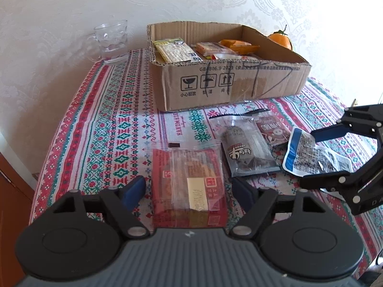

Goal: Organize snacks
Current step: 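Close the left gripper on the red clear packet while the right gripper grasps the white-and-blue bag, then lift both packets and carry them over the box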

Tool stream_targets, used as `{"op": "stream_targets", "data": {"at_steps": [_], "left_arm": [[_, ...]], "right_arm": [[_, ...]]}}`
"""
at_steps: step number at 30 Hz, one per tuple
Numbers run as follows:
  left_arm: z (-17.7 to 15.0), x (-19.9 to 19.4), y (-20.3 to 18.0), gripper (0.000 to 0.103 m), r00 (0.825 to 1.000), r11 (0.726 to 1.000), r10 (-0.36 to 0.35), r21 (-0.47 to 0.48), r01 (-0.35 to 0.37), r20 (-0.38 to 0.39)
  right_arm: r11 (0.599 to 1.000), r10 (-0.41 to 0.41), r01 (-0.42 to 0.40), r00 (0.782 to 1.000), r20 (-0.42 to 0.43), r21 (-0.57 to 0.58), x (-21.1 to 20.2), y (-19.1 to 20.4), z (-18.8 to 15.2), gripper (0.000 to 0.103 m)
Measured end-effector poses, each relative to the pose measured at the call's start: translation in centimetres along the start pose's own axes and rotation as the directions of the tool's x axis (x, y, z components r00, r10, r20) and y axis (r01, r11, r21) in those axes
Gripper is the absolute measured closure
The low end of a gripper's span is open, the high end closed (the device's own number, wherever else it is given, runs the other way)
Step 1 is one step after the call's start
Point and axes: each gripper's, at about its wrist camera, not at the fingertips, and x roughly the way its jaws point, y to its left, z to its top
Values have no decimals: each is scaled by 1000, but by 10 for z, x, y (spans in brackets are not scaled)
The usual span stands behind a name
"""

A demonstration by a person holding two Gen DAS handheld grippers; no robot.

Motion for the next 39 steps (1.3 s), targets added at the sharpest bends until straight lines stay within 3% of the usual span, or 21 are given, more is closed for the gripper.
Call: {"op": "stream_targets", "data": {"at_steps": [8,12,19,39], "left_arm": [[-3,-2,-8,31,999,997,52,-55,-51,14],[-2,-3,-11,36,998,996,63,-65,-62,17],[-1,-5,-11,46,998,995,68,-67,-67,13],[10,-28,-4,47,1000,999,23,-39,-23,-6]], "right_arm": [[1000,-18,17,998,55,16,-2,-1,-12,16],[1000,-5,4,997,72,3,-4,1,-13,24],[1000,-22,21,998,61,13,-10,2,-11,25],[999,-22,20,997,75,33,-33,5,7,25]]}}
